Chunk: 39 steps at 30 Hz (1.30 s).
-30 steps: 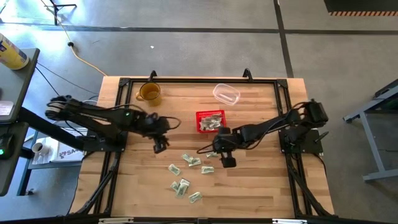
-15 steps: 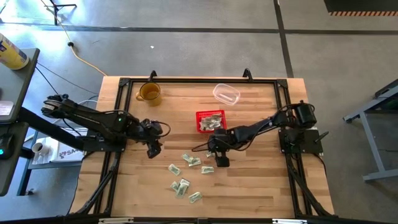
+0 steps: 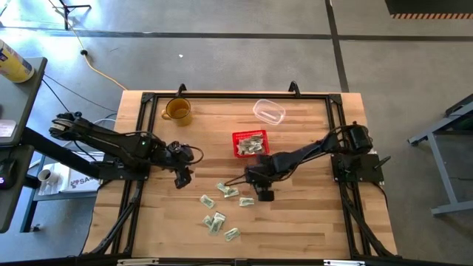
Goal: Pick and place items into bin
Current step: Put the white packet into the red basket
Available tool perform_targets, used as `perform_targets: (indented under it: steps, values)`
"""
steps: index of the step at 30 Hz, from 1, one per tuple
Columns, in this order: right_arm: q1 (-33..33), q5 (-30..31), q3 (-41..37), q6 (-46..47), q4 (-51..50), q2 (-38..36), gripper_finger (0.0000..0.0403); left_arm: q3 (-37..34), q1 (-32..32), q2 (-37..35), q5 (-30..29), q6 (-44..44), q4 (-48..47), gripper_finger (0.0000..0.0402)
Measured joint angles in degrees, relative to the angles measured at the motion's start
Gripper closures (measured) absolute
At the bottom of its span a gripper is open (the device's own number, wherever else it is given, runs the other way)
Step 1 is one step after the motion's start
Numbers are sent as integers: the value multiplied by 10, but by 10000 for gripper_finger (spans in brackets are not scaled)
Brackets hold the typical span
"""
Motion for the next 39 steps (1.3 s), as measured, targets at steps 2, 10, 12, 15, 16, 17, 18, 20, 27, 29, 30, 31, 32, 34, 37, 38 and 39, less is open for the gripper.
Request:
perform_targets:
  steps: [2,10,12,15,16,17,18,20,27,29,30,31,32,34,37,38,39]
  values:
    - [-3,11,40,11,-40,-5,384,-27,0,5,25,8,32,197]
    - [-51,121,171,-9,-119,-56,396,-128,-47,40,59,45,282,197]
    - [-80,123,173,-11,-143,-56,379,-124,-67,56,36,67,287,197]
    - [-123,91,161,-18,-140,-51,330,-116,-89,92,26,86,284,197]
    - [-135,83,156,-15,-140,-50,308,-113,-94,102,27,88,285,197]
    - [-144,82,149,-10,-137,-48,286,-111,-100,114,28,89,286,197]
    - [-151,85,144,-6,-132,-47,263,-108,-105,128,29,91,286,197]
    - [-162,86,141,-3,-127,-47,214,-101,-112,154,28,102,285,197]
    - [-135,109,141,10,-211,-58,73,-53,-114,235,50,197,299,197]
    - [-113,130,141,9,-239,-60,51,-42,-113,245,52,230,297,197]
    - [-103,137,141,9,-252,-60,42,-37,-113,250,52,242,302,197]
    - [-93,141,140,10,-261,-60,36,-35,-112,252,53,253,301,197]
    - [-82,143,138,11,-263,-60,30,-34,-112,256,56,263,300,197]
    - [-65,146,131,20,-264,-61,23,-32,-112,269,69,273,317,197]
    - [-43,150,111,43,-267,-61,19,-28,-113,281,81,273,324,197]
    - [-36,151,102,52,-268,-61,18,-25,-112,287,85,270,327,197]
    - [-31,150,91,60,-268,-61,18,-25,-112,290,87,268,323,195]
